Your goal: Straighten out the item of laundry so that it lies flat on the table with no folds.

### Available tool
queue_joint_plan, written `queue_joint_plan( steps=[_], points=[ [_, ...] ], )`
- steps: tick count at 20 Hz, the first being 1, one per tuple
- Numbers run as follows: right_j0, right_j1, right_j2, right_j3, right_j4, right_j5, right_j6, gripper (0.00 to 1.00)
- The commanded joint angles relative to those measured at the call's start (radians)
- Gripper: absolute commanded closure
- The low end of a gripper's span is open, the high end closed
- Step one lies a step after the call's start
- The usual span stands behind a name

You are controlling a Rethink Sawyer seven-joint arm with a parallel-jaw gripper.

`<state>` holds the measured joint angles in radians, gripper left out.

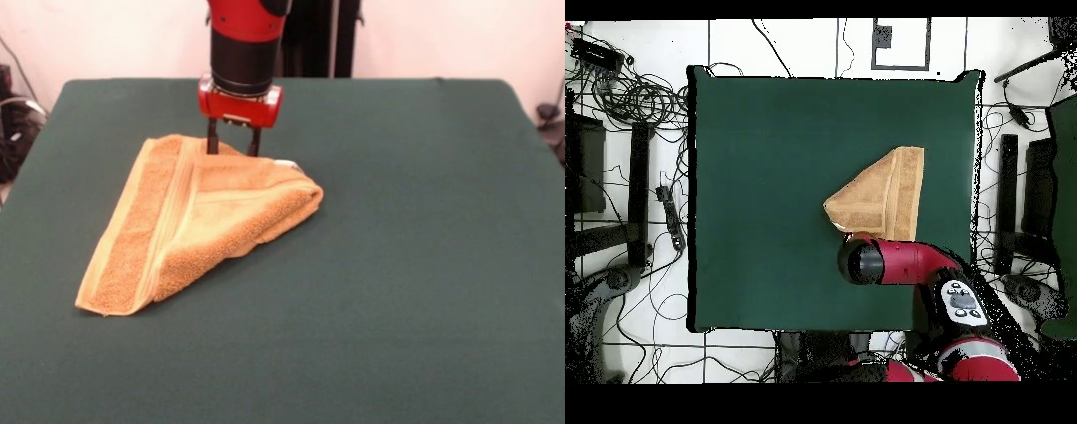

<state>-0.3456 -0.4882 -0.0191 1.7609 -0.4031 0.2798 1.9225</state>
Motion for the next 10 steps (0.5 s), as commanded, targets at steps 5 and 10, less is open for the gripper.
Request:
queue_joint_plan(
  steps=[5, 10],
  points=[
    [-0.021, -0.026, 0.207, 0.081, 0.089, 0.186, 0.034, 0.00],
    [-0.004, -0.049, 0.186, 0.079, 0.116, 0.185, 0.082, 0.00]
  ],
)
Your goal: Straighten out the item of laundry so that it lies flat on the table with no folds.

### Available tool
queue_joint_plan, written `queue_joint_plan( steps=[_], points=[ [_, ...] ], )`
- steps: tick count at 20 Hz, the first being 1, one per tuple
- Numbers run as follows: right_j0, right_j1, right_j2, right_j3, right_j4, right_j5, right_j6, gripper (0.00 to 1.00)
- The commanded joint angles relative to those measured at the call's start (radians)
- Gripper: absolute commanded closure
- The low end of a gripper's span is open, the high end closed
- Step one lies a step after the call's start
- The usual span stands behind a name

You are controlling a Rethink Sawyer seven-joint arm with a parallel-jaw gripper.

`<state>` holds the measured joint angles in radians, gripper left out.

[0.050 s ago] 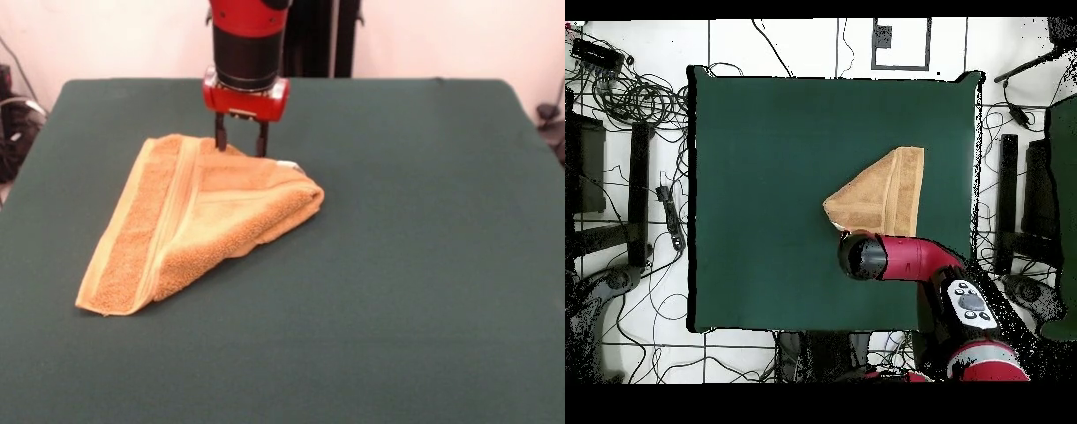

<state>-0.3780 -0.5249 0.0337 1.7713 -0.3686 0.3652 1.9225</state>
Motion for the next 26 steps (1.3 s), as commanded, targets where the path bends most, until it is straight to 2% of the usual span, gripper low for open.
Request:
queue_joint_plan(
  steps=[1, 5, 14, 18, 26],
  points=[
    [0.033, -0.012, 0.129, 0.063, 0.085, 0.101, 0.083, 0.00],
    [0.034, 0.001, 0.138, 0.060, 0.116, 0.098, 0.097, 0.00],
    [0.058, 0.018, 0.112, 0.122, 0.220, -0.120, 0.255, 0.00],
    [0.064, -0.008, 0.108, 0.168, 0.261, -0.110, 0.257, 0.00],
    [0.058, -0.004, 0.105, 0.181, 0.304, -0.120, 0.215, 0.00]
  ],
)
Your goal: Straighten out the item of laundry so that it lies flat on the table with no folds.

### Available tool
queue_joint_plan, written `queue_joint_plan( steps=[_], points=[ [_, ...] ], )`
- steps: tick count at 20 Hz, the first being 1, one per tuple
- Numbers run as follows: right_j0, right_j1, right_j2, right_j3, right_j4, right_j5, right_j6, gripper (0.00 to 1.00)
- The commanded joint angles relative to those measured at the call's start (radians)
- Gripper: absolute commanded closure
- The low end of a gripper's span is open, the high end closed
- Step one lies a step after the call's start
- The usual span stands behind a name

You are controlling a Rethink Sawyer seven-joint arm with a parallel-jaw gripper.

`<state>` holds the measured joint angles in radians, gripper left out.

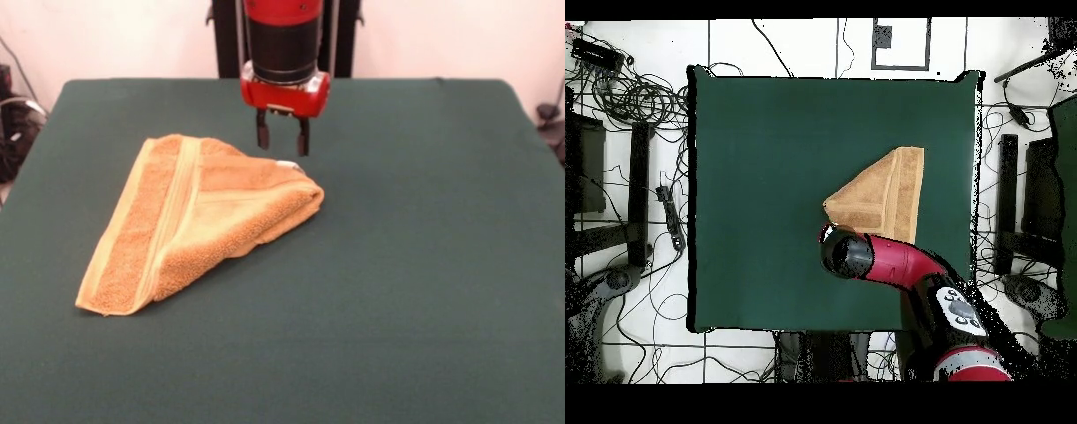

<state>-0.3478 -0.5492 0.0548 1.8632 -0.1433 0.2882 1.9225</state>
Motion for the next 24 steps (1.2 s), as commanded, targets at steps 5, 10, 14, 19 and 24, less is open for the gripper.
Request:
queue_joint_plan(
  steps=[5, 10, 14, 19, 24],
  points=[
    [0.037, 0.065, 0.073, 0.053, 0.071, -0.071, 0.199, 0.00],
    [0.039, 0.119, 0.065, 0.022, 0.079, -0.114, 0.216, 0.00],
    [0.082, 0.133, 0.008, -0.001, 0.095, -0.150, 0.251, 0.00],
    [0.134, 0.100, -0.076, -0.057, 0.086, -0.083, 0.201, 0.00],
    [0.116, 0.097, -0.085, -0.093, 0.085, -0.052, 0.163, 0.00]
  ],
)
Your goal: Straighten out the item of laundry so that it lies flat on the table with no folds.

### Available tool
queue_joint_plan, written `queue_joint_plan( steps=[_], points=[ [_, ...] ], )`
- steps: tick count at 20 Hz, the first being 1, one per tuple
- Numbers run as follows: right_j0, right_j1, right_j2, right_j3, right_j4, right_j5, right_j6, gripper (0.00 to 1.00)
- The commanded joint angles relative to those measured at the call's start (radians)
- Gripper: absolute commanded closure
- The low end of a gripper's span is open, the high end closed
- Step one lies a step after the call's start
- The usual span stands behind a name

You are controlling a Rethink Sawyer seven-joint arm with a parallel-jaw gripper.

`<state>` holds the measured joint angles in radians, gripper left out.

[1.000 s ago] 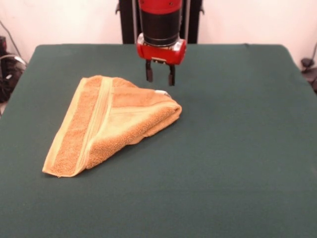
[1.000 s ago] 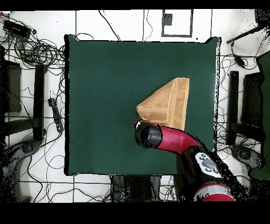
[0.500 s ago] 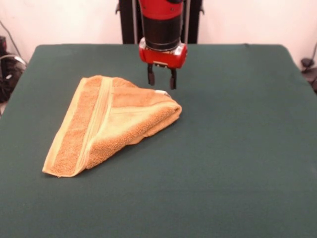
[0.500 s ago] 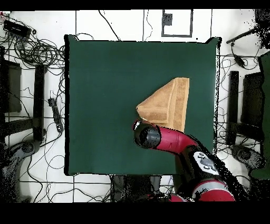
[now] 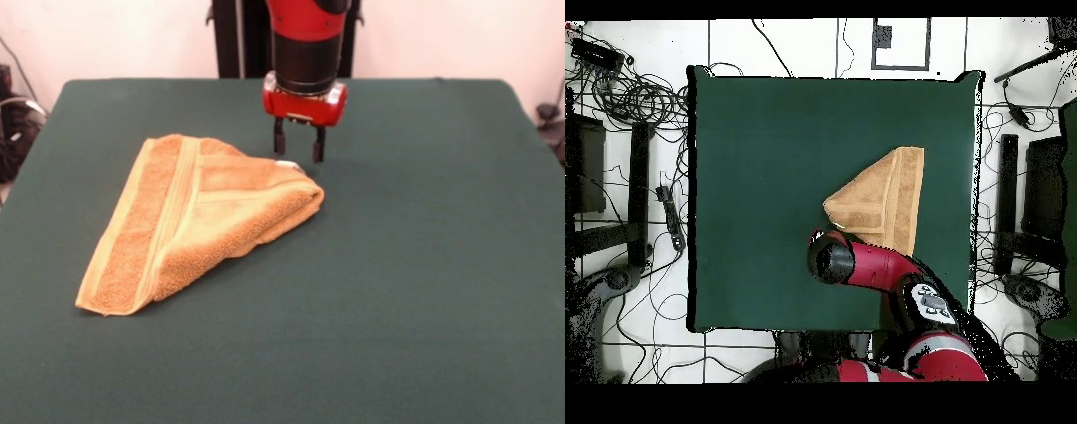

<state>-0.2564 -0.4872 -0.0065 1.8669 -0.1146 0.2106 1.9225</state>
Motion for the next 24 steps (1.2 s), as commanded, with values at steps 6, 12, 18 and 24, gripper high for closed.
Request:
queue_joint_plan(
  steps=[6, 12, 18, 24],
  points=[
    [0.019, 0.023, -0.043, -0.114, 0.042, 0.045, 0.140, 0.00],
    [-0.008, 0.036, -0.052, -0.167, 0.015, 0.070, 0.088, 0.00],
    [-0.033, 0.049, -0.040, -0.207, 0.003, 0.103, 0.058, 0.00],
    [-0.055, 0.057, -0.026, -0.208, -0.009, 0.106, 0.050, 0.00]
  ],
)
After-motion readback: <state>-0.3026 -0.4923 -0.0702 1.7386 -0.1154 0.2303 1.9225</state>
